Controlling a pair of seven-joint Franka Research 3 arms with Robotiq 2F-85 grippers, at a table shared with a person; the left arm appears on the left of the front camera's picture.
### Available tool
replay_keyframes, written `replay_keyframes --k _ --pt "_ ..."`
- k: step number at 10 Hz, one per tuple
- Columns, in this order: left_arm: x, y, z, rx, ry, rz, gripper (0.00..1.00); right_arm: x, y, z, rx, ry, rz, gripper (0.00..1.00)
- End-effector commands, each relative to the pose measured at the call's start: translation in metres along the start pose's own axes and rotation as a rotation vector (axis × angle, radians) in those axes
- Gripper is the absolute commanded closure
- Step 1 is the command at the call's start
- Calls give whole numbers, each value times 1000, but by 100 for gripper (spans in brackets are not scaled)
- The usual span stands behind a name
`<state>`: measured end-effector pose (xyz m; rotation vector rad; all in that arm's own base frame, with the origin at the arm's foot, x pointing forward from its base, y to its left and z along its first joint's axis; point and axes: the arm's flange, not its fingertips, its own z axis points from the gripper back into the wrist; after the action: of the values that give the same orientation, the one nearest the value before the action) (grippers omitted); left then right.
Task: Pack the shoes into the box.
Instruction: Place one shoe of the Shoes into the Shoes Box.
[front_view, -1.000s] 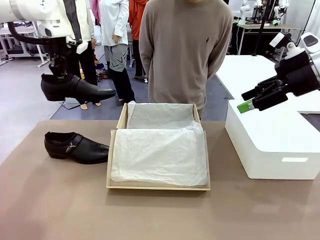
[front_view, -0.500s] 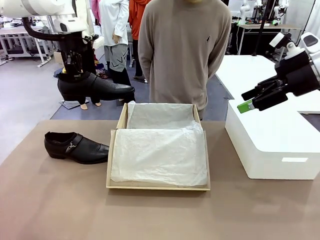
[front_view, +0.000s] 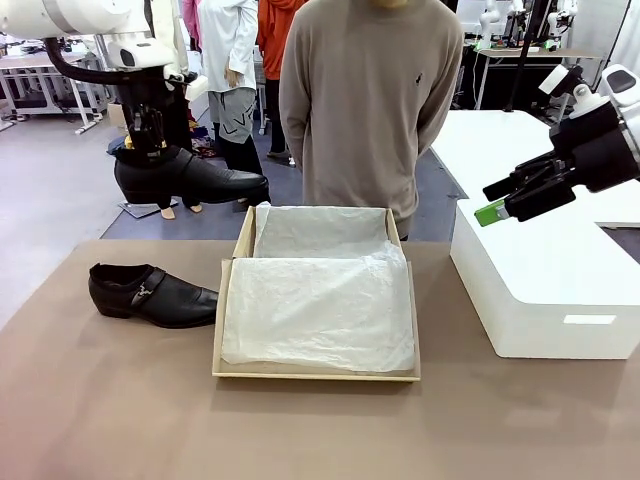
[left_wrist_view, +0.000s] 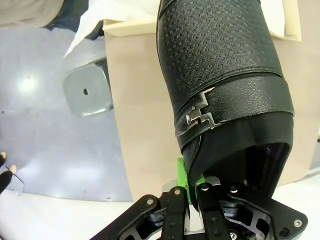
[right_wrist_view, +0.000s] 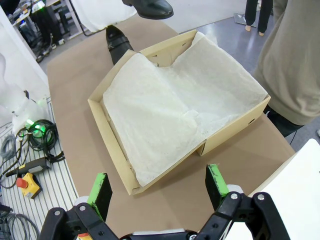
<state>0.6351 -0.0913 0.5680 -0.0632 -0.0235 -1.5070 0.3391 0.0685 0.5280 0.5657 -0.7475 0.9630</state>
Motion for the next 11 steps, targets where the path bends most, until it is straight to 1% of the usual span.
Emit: replay_keyframes --k 1,4,6,8,9,11 --pt "-1 1 6 11 -5 -3 100 2 -4 -2 9 -30 26 0" --pt "0 0 0 0 0 0 100 2 -4 -2 9 -30 26 0" --pt "27 -11 12 3 29 29 100 2 -4 -2 9 -30 26 0" --pt "63 -25 25 8 78 28 100 2 -4 -2 9 -30 26 0" --pt "79 -33 29 -4 113 40 100 2 -4 -2 9 -30 26 0" --pt "114 -43 27 -73 114 16 100 2 -4 -2 9 -30 26 0"
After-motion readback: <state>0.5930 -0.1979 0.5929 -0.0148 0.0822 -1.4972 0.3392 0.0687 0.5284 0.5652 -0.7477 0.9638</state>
